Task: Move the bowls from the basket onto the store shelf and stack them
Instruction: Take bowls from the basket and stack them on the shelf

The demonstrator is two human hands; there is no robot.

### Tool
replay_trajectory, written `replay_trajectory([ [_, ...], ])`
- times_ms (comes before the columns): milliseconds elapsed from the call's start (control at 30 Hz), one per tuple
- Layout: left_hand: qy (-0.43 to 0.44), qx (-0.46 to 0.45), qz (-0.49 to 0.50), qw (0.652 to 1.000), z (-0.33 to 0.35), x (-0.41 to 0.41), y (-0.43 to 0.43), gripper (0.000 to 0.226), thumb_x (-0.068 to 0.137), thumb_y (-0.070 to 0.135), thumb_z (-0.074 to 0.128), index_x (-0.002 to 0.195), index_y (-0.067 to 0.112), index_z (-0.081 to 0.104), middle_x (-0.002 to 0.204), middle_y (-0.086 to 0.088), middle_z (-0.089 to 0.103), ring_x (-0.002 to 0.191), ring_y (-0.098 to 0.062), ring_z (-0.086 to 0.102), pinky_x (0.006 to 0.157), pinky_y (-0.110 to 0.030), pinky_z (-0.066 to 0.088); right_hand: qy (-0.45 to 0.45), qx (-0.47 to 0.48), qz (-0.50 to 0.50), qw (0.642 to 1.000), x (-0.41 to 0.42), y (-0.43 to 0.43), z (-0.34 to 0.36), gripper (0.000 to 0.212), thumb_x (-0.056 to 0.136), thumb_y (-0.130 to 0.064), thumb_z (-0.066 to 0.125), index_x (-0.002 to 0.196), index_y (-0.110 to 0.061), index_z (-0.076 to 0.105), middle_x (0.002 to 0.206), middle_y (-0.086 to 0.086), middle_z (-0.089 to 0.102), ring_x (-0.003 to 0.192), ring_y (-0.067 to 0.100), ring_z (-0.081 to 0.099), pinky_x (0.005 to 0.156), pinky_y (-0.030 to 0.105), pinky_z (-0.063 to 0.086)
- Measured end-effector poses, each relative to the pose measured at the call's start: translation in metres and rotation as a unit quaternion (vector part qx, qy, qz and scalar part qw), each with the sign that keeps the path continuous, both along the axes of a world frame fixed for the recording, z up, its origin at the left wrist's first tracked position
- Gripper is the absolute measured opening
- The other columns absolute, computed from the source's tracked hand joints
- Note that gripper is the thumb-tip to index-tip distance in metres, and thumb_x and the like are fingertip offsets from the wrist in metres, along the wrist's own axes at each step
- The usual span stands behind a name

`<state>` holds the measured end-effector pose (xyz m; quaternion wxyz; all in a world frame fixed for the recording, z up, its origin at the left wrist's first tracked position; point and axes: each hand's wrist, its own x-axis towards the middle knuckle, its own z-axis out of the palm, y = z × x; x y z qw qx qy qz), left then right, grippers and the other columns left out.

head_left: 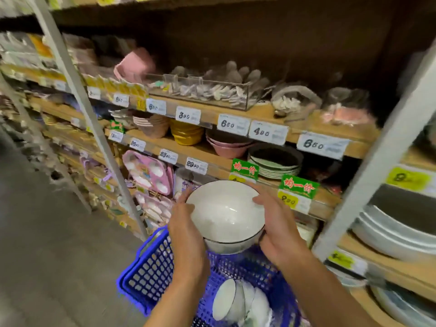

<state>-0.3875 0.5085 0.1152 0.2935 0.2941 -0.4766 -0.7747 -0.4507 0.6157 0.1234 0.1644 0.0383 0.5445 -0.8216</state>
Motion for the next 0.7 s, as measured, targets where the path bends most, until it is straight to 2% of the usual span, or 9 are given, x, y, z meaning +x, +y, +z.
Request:
replay_trajectory([
  [100,0.049,-0.008,-0.076,0.996,0.021,0.003,0.038,0.036,0.086,0.026,0.041,0.101,0.035,0.072,0.112,0.0,0.069,0.106,-0.024,0.063,0.085,-0.044,0.053,0.022,-0.006,-0.067,0.997,0.02,0.047,0.023,0.038,0.086,0.001,0.042,0.098,-0.016,0.074,0.11,0.008,0.071,0.105,0.03,0.063,0.092,0.044,0.05],
  [200,0.064,-0.01,-0.145,0.987,0.036,0.005,0.082,0.036,0.086,0.023,0.042,0.104,0.035,0.071,0.106,0.009,0.069,0.101,-0.02,0.064,0.071,-0.035,0.057,0.057,0.0,-0.118,0.991,0.038,0.101,0.042,0.039,0.086,-0.002,0.042,0.098,-0.019,0.074,0.099,0.003,0.074,0.096,0.025,0.066,0.075,0.036,0.057],
  [267,0.073,-0.01,-0.182,0.981,0.043,0.006,0.115,0.037,0.088,0.018,0.042,0.107,0.032,0.07,0.108,0.009,0.069,0.1,-0.02,0.065,0.064,-0.031,0.056,0.074,0.005,-0.151,0.986,0.051,0.139,0.051,0.039,0.086,-0.003,0.042,0.099,-0.02,0.074,0.095,0.0,0.075,0.092,0.023,0.068,0.067,0.031,0.058],
  [333,0.086,-0.001,-0.216,0.973,0.049,0.007,0.151,0.041,0.089,0.009,0.039,0.109,0.026,0.069,0.113,0.005,0.07,0.101,-0.019,0.066,0.069,-0.032,0.057,0.089,0.007,-0.174,0.981,0.064,0.177,0.058,0.04,0.085,-0.003,0.041,0.105,-0.019,0.072,0.101,0.003,0.074,0.096,0.025,0.068,0.074,0.035,0.057],
  [400,0.103,0.003,-0.248,0.963,0.054,0.009,0.186,0.04,0.084,0.008,0.042,0.103,0.026,0.071,0.098,0.013,0.073,0.086,-0.008,0.07,0.06,-0.025,0.056,0.104,0.005,-0.193,0.976,0.074,0.215,0.063,0.04,0.083,-0.003,0.042,0.103,-0.018,0.074,0.102,0.004,0.074,0.095,0.024,0.069,0.077,0.037,0.058],
  [433,0.107,0.001,-0.266,0.958,0.058,0.011,0.204,0.039,0.078,0.012,0.045,0.101,0.028,0.071,0.092,0.013,0.074,0.08,-0.007,0.07,0.055,-0.023,0.054,0.11,0.004,-0.203,0.973,0.079,0.234,0.066,0.04,0.083,-0.003,0.042,0.1,-0.018,0.075,0.1,0.003,0.075,0.091,0.022,0.071,0.072,0.035,0.058],
  [500,0.105,-0.008,-0.296,0.949,0.063,0.015,0.241,0.044,0.065,0.02,0.048,0.099,0.034,0.072,0.096,0.009,0.073,0.084,-0.011,0.069,0.056,-0.024,0.053,0.111,-0.001,-0.219,0.969,0.085,0.273,0.069,0.04,0.082,-0.003,0.042,0.093,-0.018,0.077,0.096,0.003,0.076,0.083,0.019,0.072,0.061,0.029,0.057],
  [600,0.113,-0.018,-0.334,0.936,0.071,0.019,0.296,0.041,0.074,0.015,0.05,0.092,0.043,0.073,0.098,0.009,0.073,0.085,-0.009,0.07,0.056,-0.02,0.053,0.088,-0.005,-0.244,0.966,0.09,0.33,0.077,0.039,0.081,-0.004,0.044,0.097,-0.019,0.077,0.098,0.003,0.076,0.088,0.023,0.071,0.061,0.029,0.057],
  [700,0.114,-0.046,-0.378,0.918,0.077,0.021,0.347,0.05,0.069,0.018,0.049,0.11,0.039,0.068,0.107,0.011,0.071,0.098,-0.01,0.067,0.069,-0.024,0.056,0.078,-0.007,-0.266,0.961,0.091,0.386,0.086,0.037,0.082,-0.004,0.046,0.088,-0.019,0.079,0.092,0.006,0.076,0.078,0.022,0.073,0.053,0.028,0.055],
])
